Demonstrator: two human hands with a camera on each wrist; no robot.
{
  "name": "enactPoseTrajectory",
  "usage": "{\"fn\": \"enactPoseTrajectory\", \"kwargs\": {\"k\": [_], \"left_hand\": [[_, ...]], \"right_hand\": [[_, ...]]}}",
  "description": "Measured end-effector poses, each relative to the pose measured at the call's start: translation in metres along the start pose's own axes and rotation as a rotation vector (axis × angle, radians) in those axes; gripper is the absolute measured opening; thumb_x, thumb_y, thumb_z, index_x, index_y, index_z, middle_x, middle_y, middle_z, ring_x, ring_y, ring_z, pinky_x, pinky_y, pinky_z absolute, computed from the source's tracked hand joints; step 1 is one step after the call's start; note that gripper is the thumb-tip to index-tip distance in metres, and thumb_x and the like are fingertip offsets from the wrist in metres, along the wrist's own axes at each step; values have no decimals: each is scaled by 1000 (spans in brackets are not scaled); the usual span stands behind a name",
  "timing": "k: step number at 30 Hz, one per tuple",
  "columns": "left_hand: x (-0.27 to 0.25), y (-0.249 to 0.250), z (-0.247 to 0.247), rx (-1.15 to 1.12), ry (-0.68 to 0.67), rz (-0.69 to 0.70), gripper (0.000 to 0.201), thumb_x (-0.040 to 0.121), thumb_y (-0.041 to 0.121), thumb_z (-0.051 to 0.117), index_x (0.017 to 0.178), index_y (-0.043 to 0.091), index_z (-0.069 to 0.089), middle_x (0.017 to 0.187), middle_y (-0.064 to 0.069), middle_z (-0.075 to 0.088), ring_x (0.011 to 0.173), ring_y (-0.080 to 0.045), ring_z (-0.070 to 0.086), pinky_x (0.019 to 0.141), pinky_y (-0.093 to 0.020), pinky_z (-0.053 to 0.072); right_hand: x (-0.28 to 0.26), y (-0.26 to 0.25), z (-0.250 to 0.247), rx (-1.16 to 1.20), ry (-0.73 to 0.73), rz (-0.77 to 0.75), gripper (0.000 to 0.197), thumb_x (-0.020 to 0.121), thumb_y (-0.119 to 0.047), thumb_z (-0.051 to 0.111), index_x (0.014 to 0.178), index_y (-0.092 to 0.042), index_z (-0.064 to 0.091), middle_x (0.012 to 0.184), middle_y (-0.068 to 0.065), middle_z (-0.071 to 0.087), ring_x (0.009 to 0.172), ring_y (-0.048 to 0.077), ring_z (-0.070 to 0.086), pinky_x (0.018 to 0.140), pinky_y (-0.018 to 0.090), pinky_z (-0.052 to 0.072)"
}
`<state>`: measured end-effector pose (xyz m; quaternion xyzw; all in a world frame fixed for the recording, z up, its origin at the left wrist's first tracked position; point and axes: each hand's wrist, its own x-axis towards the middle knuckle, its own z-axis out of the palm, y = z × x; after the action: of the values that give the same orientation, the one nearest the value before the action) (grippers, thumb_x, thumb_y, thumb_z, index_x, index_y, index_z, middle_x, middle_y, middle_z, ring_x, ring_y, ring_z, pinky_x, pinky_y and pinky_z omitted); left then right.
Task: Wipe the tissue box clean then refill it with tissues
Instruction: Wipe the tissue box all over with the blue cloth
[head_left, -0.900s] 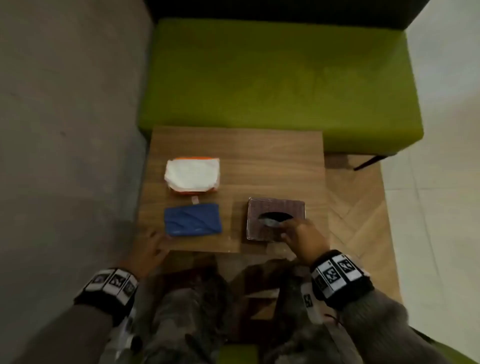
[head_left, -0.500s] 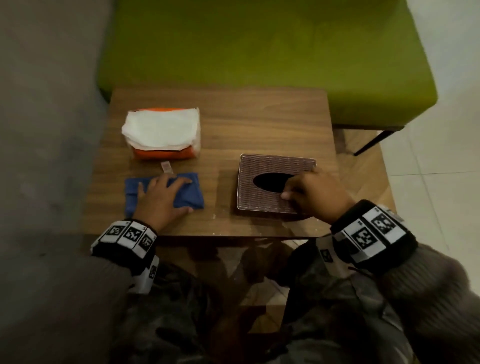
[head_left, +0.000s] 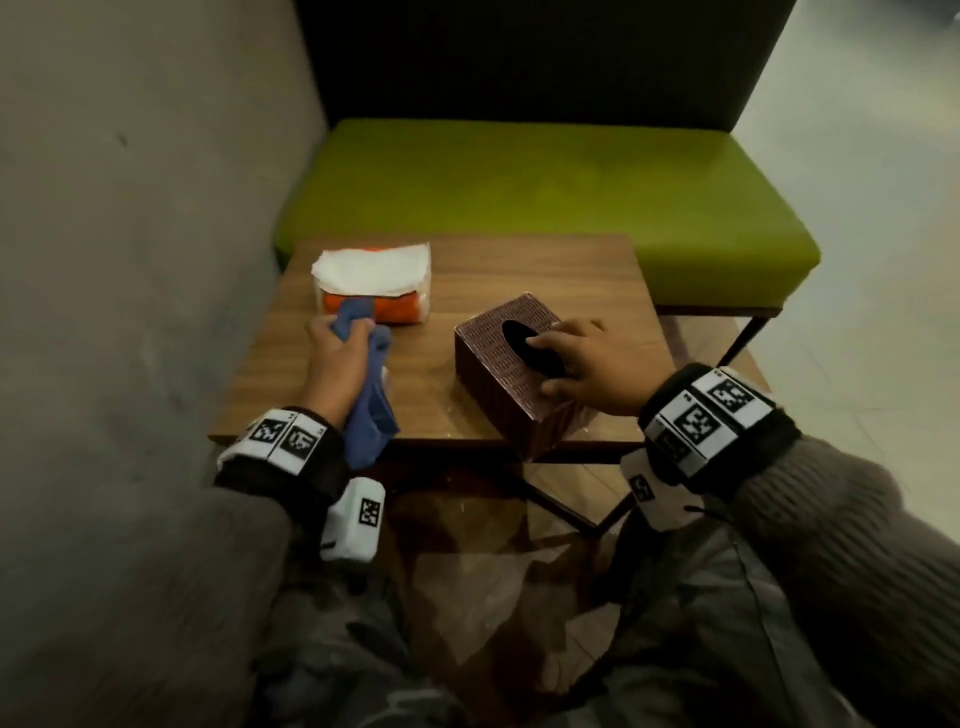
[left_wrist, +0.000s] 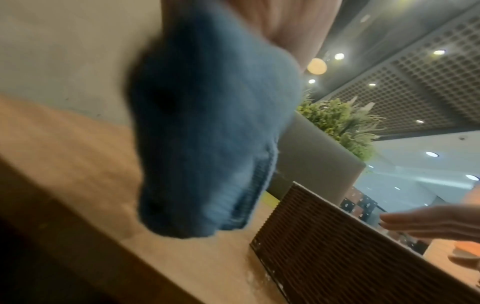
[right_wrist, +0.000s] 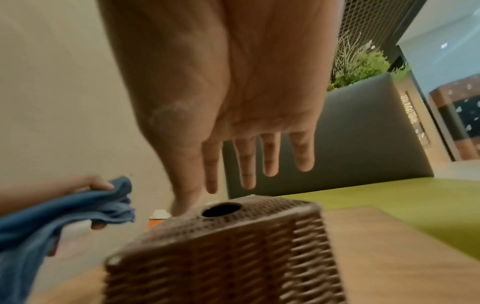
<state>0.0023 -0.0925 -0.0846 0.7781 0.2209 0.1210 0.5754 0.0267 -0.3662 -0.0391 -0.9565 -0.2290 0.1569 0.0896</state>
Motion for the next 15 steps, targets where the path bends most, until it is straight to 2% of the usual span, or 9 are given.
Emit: {"fn": "enactPoseTrajectory", "kwargs": {"k": [2, 4, 7, 10, 12, 15], "left_hand": [[-2, 7, 11, 51, -26, 75, 31, 89, 29, 54, 109, 13, 37, 102, -10, 52, 92, -25, 54, 78, -35, 42], [-6, 16, 26, 73, -69, 132, 28, 91, 24, 55, 110, 12, 39, 105, -9, 52, 96, -24, 53, 77, -30, 39], [-8, 23, 50, 226, -169, 213, 29, 94, 26, 50, 116, 7, 51, 113, -15, 59, 103, -28, 55, 76, -28, 36], [-14, 20, 68, 400, -219, 314, 28, 95, 18, 49, 115, 0, 57, 125, -24, 53, 114, -33, 51, 84, -30, 35], [-25, 14, 71, 385, -199, 386, 26, 94, 12, 50, 112, -5, 57, 121, -26, 50, 110, -33, 50, 85, -26, 33], [-41, 2, 63, 317, -272, 473, 22, 95, 9, 49, 110, -2, 58, 107, -15, 51, 95, -20, 50, 78, -19, 32]], "right_hand": [[0, 1, 4, 12, -44, -21, 64, 92, -39, 58, 148, -33, 27, 158, 5, 17, 144, 29, 12, 116, 46, 19], [2, 0, 14, 46, -62, -20, 63, 93, -35, 56, 148, -32, 26, 160, 8, 10, 146, 29, 10, 117, 42, 15], [3, -2, 21, 72, -66, 19, 60, 95, -31, 55, 148, -31, 27, 160, 10, 7, 147, 30, 8, 117, 40, 15], [8, -2, 17, 65, -79, 26, 65, 94, -28, 56, 150, -32, 21, 159, 12, 8, 146, 31, 11, 117, 40, 16], [11, -2, 15, 71, -77, 23, 71, 93, -28, 59, 151, -29, 18, 159, 12, 11, 144, 31, 16, 116, 39, 20], [13, -1, 15, 63, -59, 23, 77, 90, -28, 62, 152, -20, 17, 158, 10, 15, 143, 29, 21, 115, 37, 23]]}}
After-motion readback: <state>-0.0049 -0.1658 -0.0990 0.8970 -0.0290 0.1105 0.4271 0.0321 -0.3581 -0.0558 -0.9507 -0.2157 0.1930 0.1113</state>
